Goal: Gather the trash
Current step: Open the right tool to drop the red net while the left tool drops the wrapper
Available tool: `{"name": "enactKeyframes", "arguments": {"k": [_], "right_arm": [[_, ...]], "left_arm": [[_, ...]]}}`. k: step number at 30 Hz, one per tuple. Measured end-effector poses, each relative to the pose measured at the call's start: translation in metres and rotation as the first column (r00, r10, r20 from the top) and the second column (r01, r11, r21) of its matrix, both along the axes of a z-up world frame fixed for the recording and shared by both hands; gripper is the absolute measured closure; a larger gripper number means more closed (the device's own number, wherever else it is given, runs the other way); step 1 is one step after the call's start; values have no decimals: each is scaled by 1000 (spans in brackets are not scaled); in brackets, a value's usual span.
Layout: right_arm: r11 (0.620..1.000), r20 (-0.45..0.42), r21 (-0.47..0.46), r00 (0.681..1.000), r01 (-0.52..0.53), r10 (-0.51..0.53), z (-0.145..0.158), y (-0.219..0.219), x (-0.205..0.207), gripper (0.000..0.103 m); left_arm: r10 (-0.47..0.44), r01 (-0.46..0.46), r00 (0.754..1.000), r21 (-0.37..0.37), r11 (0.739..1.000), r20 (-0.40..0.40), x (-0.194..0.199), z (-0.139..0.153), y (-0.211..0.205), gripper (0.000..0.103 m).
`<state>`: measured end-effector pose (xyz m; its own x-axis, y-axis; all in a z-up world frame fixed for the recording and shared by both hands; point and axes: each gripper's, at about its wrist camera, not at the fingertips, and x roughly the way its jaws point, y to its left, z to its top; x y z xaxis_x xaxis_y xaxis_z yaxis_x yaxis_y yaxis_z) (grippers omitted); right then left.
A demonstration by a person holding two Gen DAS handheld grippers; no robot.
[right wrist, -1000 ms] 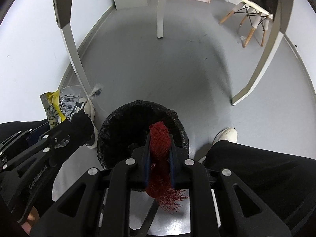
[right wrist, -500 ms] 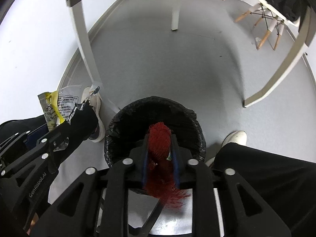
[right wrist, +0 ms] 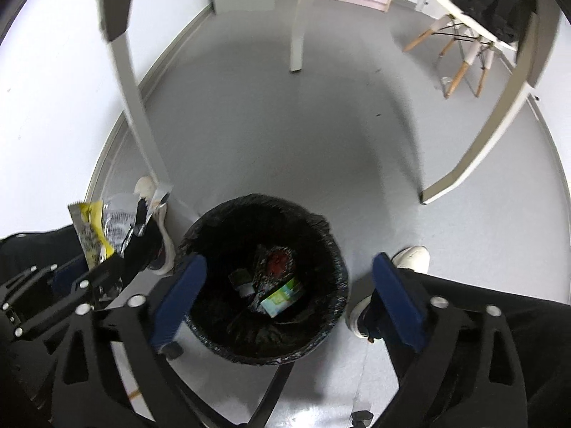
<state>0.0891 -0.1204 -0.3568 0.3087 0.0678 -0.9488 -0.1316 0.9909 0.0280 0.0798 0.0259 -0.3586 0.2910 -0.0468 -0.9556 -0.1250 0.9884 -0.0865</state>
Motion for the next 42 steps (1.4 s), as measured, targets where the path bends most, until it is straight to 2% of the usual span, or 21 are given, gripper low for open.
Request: {"name": "enactKeyframes", "arguments": {"k": [8,19,24,31,42], "right_arm": [[997,38,-14,997,75,-74,11,-40,1,8],[976,18,-5,976,219,-219,6,-92,-9,8],[965,-11,11,965,262,-262,2,-105,-12,8],[970,-5,4,970,243,-243,4,-95,-11,8],[981,30,-25,981,192,-191,8,-81,-10,8]], "left_arm": [[-55,54,998,-7,998,-17,4,-6,-28,75],[-151,151,988,-12,988,-25,6,-13,-71,73],[-182,182,983,-8,983,-21,3,-13,-80,57],[-186,187,982,6,982,-14,0,-13,-78,48],[-162,161,986,34,986,40,-2,-1,-68,14]]}}
